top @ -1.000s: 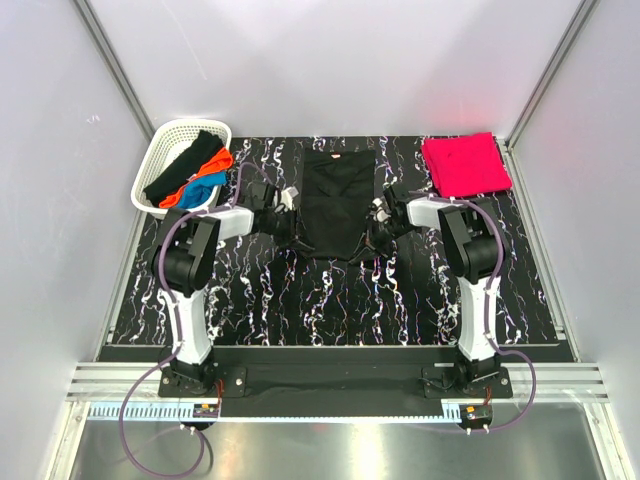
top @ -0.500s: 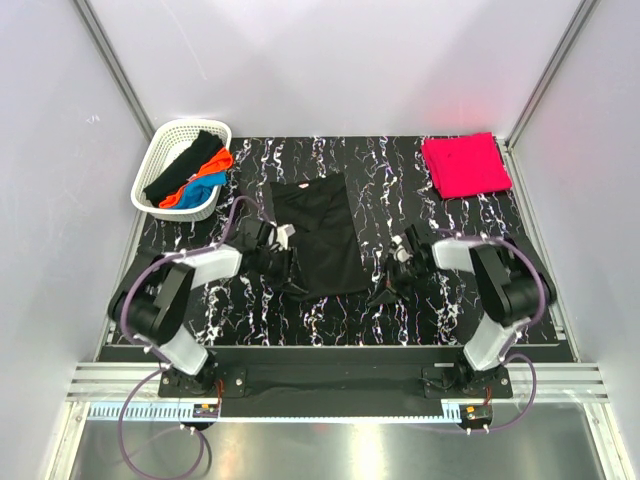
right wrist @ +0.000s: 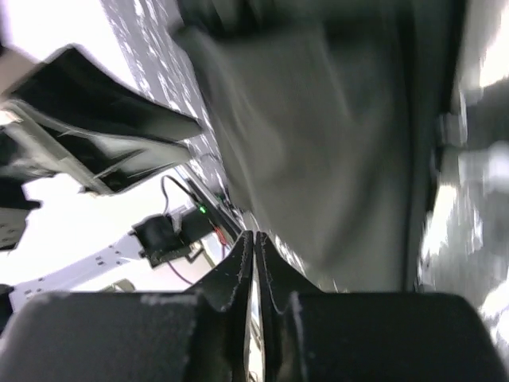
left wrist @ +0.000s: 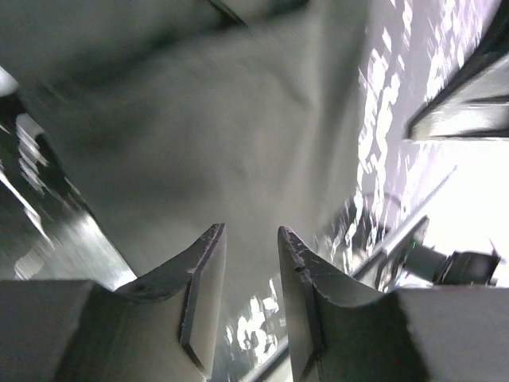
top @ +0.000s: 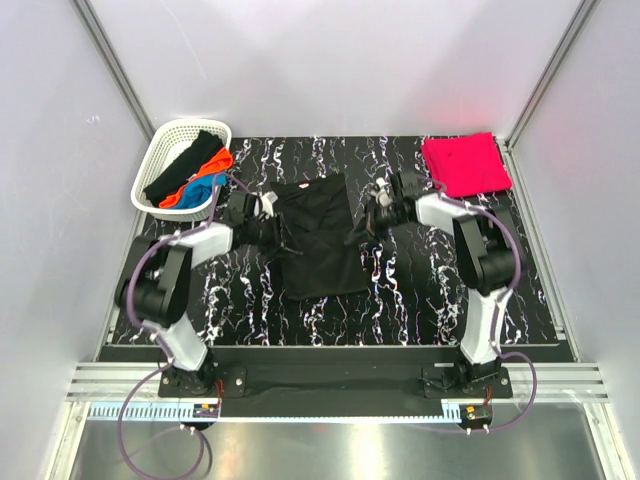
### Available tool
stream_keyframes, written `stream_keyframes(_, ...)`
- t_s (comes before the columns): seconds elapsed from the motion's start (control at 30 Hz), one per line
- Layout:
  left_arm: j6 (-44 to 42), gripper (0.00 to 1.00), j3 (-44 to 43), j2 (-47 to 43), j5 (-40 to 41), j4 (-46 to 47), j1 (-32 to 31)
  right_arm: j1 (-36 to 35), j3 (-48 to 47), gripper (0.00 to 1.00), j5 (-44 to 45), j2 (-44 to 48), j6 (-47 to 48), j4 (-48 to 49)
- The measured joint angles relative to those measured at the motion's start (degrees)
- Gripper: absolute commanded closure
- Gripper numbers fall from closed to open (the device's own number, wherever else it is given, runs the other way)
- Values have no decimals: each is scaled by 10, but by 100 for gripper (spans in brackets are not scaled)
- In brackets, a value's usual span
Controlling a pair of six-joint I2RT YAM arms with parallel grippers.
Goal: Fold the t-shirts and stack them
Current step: Fold the tshirt
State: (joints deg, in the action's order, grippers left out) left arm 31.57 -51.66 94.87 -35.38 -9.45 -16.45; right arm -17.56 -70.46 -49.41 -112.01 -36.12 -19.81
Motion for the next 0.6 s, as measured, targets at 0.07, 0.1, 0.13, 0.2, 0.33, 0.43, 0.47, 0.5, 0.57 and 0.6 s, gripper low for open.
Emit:
stream_keyframes(0.07, 10, 64, -21, 47, -4, 19, 11, 0, -55, 92, -9, -46, -6, 10)
stream_keyframes(0.1, 14, 65, -30, 66, -5, 27, 13, 0, -77, 93, -12, -67, -9, 15)
stream_keyframes(0.13, 16, 65, -38, 83, -8, 32, 15, 1, -99, 93, -19, -90, -11, 16)
stream_keyframes(0.2, 23, 65, -51, 109, -11, 44, 20, 2, -129, 93, -28, -128, -14, 22)
stream_keyframes(0.33, 31, 66, -70, 142, -21, 60, 30, 10, -166, 94, -43, -195, -22, 24)
stream_keyframes(0.43, 35, 66, -73, 155, -34, 67, 41, 25, -193, 94, -60, -230, -17, 36)
stream_keyframes(0.47, 35, 67, -73, 158, -38, 70, 45, 33, -203, 94, -61, -236, -19, 37)
stream_keyframes(0.5, 35, 67, -73, 159, -42, 72, 47, 41, -212, 94, -63, -243, -19, 39)
stream_keyframes(0.57, 34, 66, -73, 163, -50, 78, 53, 60, -228, 94, -68, -255, -18, 43)
stream_keyframes(0.6, 33, 66, -73, 165, -53, 78, 56, 69, -234, 93, -70, -260, -17, 47)
